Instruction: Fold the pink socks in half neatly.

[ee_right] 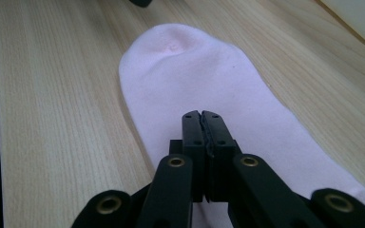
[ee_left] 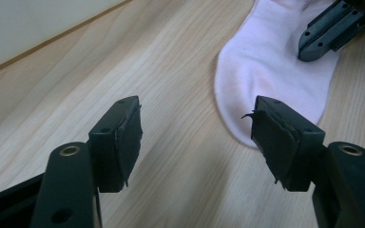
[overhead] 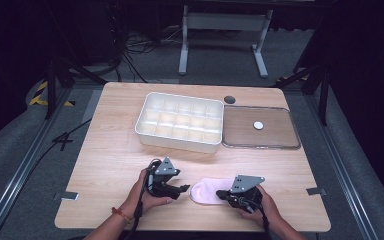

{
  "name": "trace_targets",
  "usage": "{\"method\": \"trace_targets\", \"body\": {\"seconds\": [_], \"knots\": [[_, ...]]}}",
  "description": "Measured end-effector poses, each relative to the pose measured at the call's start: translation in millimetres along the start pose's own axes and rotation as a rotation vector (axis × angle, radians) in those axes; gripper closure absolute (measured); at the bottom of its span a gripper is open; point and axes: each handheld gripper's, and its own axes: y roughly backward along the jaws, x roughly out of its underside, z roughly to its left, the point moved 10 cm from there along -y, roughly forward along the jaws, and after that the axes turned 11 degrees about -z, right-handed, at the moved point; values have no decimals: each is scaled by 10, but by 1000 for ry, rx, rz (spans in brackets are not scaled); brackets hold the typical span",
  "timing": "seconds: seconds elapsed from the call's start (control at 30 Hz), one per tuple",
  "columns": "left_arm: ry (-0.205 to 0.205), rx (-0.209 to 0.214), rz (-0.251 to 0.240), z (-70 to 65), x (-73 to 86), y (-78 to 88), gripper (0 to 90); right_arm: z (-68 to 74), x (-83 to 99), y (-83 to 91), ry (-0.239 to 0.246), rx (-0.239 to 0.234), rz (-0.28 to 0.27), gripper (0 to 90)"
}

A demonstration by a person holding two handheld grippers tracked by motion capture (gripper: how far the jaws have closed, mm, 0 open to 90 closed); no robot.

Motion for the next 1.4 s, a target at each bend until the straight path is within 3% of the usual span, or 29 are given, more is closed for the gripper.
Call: {"method": "trace_targets", "body": {"seconds": [0.4, 0.47, 0.63, 0.8, 1.0, 1.13, 1.23, 1.4], "knots": [[-10, 42, 19, -161, -62, -263, 329, 2, -4, -8, 10, -1, -2, 895], [-32, 42, 34, -181, -51, -308, 327, 2, -4, -8, 12, 0, -1, 895], [-99, 9, 66, -205, -26, -366, 324, 7, -2, -6, 13, 5, 1, 895], [-101, -8, 73, -217, -22, -364, 330, 7, -1, -7, 15, 6, 0, 895], [-108, 14, 71, -254, -19, -340, 461, 6, -6, -13, 19, 10, 3, 895], [-74, 16, 60, -198, -27, -321, 606, 2, -18, -33, 16, 11, 3, 896], [-73, 15, 62, -173, -30, -311, 657, -3, -41, -71, 18, 13, 12, 896], [-36, 30, 70, -164, -19, -282, 737, -8, -78, -121, 36, 9, 21, 896]]}}
